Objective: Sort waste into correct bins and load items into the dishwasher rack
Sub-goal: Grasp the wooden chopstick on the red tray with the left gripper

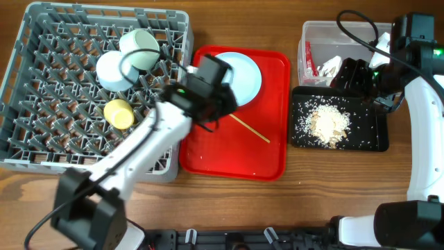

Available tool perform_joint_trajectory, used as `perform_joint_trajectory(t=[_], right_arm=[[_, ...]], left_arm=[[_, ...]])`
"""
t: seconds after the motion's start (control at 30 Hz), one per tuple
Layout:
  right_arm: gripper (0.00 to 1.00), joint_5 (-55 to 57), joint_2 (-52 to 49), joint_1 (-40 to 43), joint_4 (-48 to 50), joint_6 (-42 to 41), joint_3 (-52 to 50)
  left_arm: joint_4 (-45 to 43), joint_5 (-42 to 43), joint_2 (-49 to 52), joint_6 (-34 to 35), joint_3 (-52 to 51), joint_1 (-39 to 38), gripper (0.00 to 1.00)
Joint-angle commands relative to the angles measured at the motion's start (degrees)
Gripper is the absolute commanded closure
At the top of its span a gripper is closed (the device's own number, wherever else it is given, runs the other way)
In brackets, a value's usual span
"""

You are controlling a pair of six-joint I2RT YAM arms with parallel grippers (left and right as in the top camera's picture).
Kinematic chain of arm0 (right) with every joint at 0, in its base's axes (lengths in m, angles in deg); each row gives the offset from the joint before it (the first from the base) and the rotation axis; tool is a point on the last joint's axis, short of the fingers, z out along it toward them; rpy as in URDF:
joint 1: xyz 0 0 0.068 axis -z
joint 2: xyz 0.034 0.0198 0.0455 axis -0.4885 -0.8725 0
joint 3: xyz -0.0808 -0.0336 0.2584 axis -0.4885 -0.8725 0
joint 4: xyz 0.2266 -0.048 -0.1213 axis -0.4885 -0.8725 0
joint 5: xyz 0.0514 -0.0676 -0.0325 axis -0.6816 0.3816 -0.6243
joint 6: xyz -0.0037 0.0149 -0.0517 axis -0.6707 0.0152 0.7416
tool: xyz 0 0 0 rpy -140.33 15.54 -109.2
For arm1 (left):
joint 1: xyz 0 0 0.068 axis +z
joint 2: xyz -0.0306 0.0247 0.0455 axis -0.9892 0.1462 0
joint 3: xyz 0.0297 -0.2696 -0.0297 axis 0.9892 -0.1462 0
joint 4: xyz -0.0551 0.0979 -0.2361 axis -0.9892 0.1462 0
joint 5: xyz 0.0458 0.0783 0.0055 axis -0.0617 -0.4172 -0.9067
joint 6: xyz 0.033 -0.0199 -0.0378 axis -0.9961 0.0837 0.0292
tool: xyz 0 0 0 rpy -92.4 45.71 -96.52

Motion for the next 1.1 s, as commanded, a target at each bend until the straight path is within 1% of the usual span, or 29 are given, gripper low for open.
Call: perform_joint_trajectory(t=[0.0,0.07,0.13,0.27,0.33,0.37,0.43,0.47,0.5,0.57,0.77,1.07], right_arm=[[0.11,-0.57,0.52,0.24,-0.09,0.09,0.92],[0.11,-0.57,0.52,0.24,-0.09,0.11,0.92],[0.11,-0.57,0.52,0.24,-0.09,0.07,0.92],[0.11,-0.57,0.52,0.24,-0.09,0.11,0.92],[0.11,-0.57,0.52,0.24,-0.09,0.11,0.92],[0.11,-0.57,0.52,0.24,-0.09,0.15,0.92],[0.11,-0.57,0.52,0.24,-0.09,0.15,0.92],[0.11,-0.55,0.52,0.24,-0.09,0.13,0.92],[0.11,-0.55,0.52,0.24,-0.09,0.13,0.92],[0.11,-0.55,0.52,0.24,-0.09,0.13,0.92],[0.10,-0.55,0.52,0.24,-0.09,0.13,0.92],[0.09,-0.55,0.52,0.24,-0.07,0.13,0.92]], left_arm=[[-2.12,-4.42,4.87,8.28,0.83,-3.08,0.70],[-0.59,-2.99,7.17,8.37,3.43,-3.06,0.71],[3.17,-1.88,9.46,8.35,8.11,-2.82,0.73],[12.87,-5.27,14.43,7.67,20.17,-3.21,0.73],[14.21,-5.75,16.48,7.26,22.97,-3.39,0.71],[14.27,-5.68,17.35,7.26,23.34,-3.45,0.71],[15.34,-5.75,18.97,7.32,23.32,-3.48,0.68],[16.20,-5.75,19.91,7.89,23.32,-3.50,0.62],[17.16,-5.75,21.20,8.59,23.32,-3.50,0.59],[17.97,-5.68,23.45,8.59,23.32,-3.58,0.55],[18.25,-4.46,27.96,8.59,23.32,-4.66,0.55],[18.97,-4.48,31.61,8.55,23.10,-5.70,0.56]])
